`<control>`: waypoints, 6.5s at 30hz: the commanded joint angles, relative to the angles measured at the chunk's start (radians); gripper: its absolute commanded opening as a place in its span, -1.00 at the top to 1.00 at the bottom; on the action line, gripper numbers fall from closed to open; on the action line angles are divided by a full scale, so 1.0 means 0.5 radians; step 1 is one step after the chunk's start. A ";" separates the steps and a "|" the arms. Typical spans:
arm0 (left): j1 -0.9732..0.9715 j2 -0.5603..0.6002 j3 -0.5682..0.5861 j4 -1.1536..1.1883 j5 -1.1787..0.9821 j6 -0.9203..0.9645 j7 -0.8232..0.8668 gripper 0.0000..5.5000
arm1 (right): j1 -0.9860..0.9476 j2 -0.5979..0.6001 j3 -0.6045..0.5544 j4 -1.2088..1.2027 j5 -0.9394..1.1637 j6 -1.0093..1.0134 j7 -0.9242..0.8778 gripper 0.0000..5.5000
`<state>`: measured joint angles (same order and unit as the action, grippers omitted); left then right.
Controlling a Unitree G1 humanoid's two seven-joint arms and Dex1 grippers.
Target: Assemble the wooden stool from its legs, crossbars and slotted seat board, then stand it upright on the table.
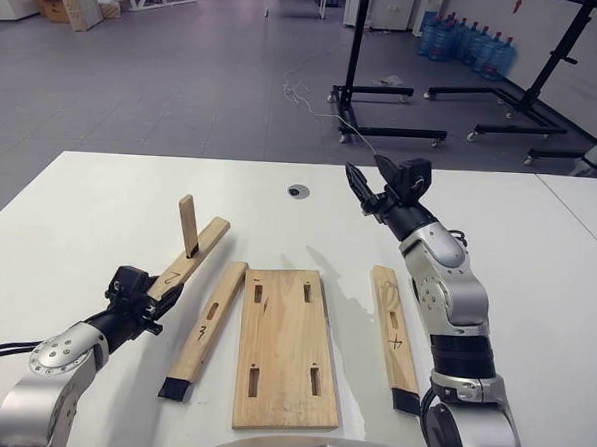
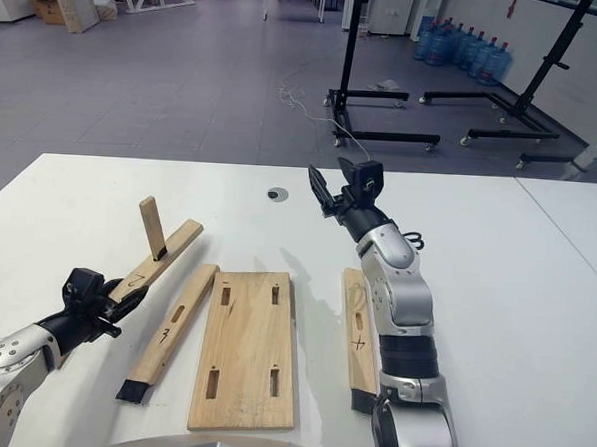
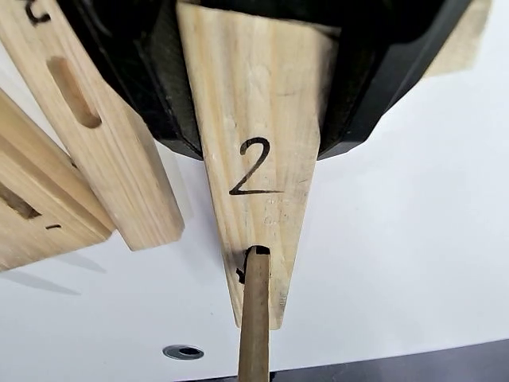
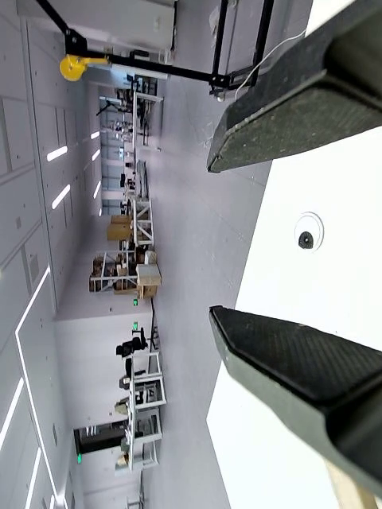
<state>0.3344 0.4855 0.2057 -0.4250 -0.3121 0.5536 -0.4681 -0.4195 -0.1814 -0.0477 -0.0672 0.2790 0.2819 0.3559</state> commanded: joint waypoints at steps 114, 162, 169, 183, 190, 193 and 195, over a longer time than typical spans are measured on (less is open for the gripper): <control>-0.014 -0.361 -0.072 -0.134 -1.016 -0.245 -0.222 -0.50 | -0.163 -0.627 0.192 0.069 0.671 0.134 1.883 0.25; -0.187 -0.157 0.089 0.101 -1.063 0.024 -0.225 -0.50 | -0.028 -0.626 0.279 0.470 0.555 -0.026 2.024 0.25; -0.194 -0.200 0.040 0.131 -1.029 -0.013 -0.237 -0.50 | -0.097 -0.619 0.331 0.674 0.480 -0.077 2.069 0.25; -0.170 -0.310 0.023 0.218 -0.936 -0.123 -0.230 -0.50 | -0.125 -0.671 0.244 0.439 0.546 0.240 1.929 -0.43; -0.169 -0.286 0.061 0.255 -0.942 -0.126 -0.251 -0.50 | -0.129 -0.651 -0.073 0.236 0.728 0.270 1.665 -0.61; -0.152 -0.277 0.074 0.261 -0.942 -0.115 -0.263 -0.50 | -0.124 -0.637 -0.146 0.226 0.728 0.242 1.549 -0.61; -0.144 -0.281 0.070 0.257 -0.931 -0.117 -0.260 -0.50 | -0.137 -0.608 -0.210 0.279 0.693 0.200 1.401 -0.61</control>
<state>0.2496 0.3333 0.2362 -0.3016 -0.7862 0.4913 -0.5944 -0.4701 -0.4941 -0.1210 0.0612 0.6389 0.4000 1.1164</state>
